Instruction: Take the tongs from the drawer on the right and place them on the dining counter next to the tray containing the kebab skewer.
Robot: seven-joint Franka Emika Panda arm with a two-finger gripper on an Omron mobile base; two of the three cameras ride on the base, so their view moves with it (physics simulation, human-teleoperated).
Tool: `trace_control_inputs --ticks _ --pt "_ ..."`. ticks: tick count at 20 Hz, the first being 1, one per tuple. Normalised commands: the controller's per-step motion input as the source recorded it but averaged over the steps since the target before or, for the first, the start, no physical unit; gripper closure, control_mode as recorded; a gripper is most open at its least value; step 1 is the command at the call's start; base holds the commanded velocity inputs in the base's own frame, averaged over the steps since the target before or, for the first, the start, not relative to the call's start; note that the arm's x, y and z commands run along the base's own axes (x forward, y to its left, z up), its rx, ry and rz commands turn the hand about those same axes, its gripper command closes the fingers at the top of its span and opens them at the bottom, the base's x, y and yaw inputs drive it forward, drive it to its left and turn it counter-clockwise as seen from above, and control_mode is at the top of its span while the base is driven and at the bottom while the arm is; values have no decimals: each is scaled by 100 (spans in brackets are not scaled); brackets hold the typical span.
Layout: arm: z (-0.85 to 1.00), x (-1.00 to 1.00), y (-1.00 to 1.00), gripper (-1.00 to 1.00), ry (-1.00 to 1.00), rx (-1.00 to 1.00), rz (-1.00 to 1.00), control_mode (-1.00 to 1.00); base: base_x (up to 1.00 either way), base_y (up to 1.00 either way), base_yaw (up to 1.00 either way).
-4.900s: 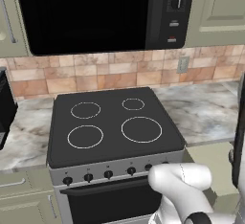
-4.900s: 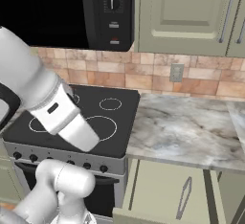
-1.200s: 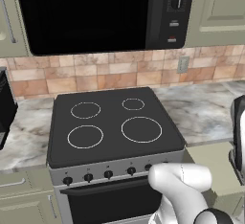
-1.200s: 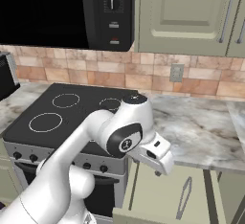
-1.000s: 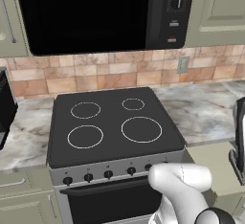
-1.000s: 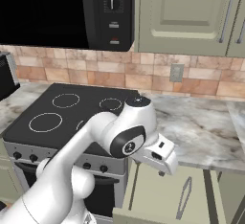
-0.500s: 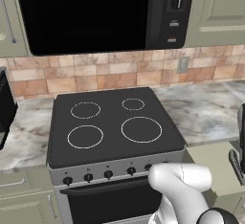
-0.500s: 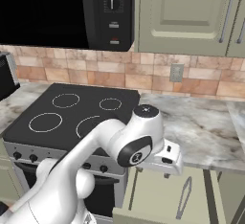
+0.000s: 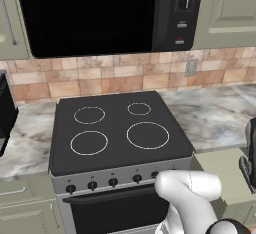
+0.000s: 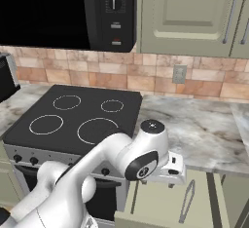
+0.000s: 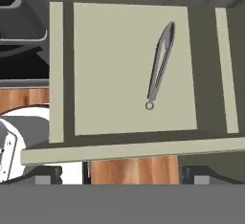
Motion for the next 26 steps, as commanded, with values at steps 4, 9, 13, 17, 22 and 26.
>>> trace_control_inputs --ticks 4,9,13,17,22,26 --pt "-37 13 -18 -100 9 0 2 -100 0 0 0" --pt "-29 18 -8 -100 12 0 0 -100 0 0 0" --pt "-27 19 0 -100 5 0 0 -100 0 0 0" --pt "-17 16 0 -100 1 0 0 -100 0 0 0" --pt "-19 2 -3 -100 0 0 0 -100 0 0 0" --pt "-26 0 -6 -100 0 0 0 -100 0 0 0"
